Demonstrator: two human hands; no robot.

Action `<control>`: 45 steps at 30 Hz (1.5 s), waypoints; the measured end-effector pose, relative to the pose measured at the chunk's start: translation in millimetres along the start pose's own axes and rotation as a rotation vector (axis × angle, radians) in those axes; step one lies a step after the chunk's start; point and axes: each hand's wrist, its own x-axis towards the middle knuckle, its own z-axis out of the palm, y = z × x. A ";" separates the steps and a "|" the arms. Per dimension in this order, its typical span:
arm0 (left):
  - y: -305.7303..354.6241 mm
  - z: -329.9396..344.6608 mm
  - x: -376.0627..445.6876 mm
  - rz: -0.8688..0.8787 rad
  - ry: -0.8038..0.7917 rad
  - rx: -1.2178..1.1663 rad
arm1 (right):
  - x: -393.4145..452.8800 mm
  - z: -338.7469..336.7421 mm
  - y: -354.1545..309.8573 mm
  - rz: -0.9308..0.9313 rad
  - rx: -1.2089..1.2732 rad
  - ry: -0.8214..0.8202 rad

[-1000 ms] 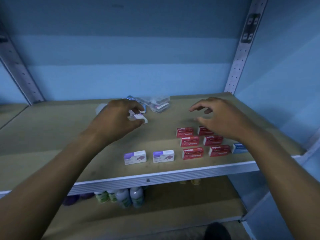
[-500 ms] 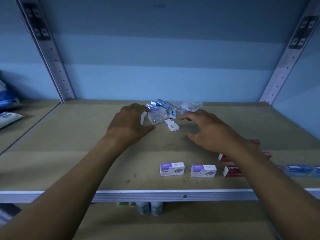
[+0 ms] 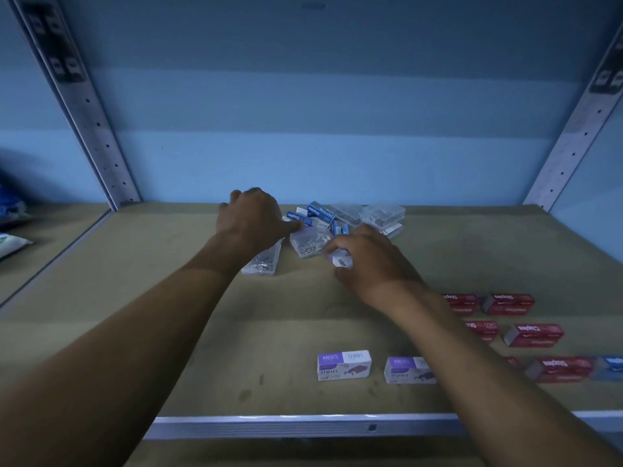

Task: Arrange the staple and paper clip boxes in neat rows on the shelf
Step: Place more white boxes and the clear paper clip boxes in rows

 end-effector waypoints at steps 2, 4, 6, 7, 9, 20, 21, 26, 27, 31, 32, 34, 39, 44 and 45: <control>3.1 2.6 1.1 0.001 -0.016 0.013 | 2.2 4.2 -0.1 -0.007 0.002 -0.001; 3.2 6.2 2.8 0.003 -0.001 0.009 | 4.4 7.0 0.9 -0.004 0.005 0.004; 2.4 8.9 4.8 0.017 0.026 0.011 | 6.6 8.3 2.7 -0.002 0.015 0.019; 1.7 10.3 6.0 0.023 0.038 0.006 | 7.0 8.4 3.1 -0.003 0.017 0.025; 0.4 12.1 7.2 0.034 0.063 -0.017 | 6.7 7.8 2.9 -0.002 0.010 0.030; 9.5 -19.3 -31.0 0.128 0.192 -0.474 | -10.6 -15.9 1.5 0.031 0.214 0.035; 13.1 -24.6 -38.8 0.145 0.185 -0.509 | -14.0 -19.4 2.5 0.058 0.260 0.015; 28.5 -39.9 -80.6 0.139 0.120 -0.609 | -29.7 -35.9 8.6 0.162 0.337 -0.043; 30.5 -39.6 -90.1 0.129 0.109 -0.645 | -33.3 -39.0 9.7 0.166 0.338 -0.047; 32.8 -33.5 -119.6 0.152 0.077 -0.783 | -48.6 -48.0 16.1 0.177 0.340 -0.053; 32.1 -32.8 -123.4 0.161 0.079 -0.793 | -52.2 -49.6 17.1 0.178 0.341 -0.050; 30.9 -33.4 -126.7 0.171 0.087 -0.800 | -58.1 -52.4 19.8 0.183 0.339 -0.045; 24.1 -31.2 -132.3 0.287 0.032 -0.577 | -69.2 -55.8 26.6 0.195 0.305 -0.079; 19.5 -28.8 -132.6 0.362 -0.050 -0.398 | -75.0 -53.2 32.1 0.171 0.240 -0.074; 18.9 -27.5 -132.3 0.357 -0.056 -0.386 | -75.6 -53.0 32.2 0.161 0.233 -0.069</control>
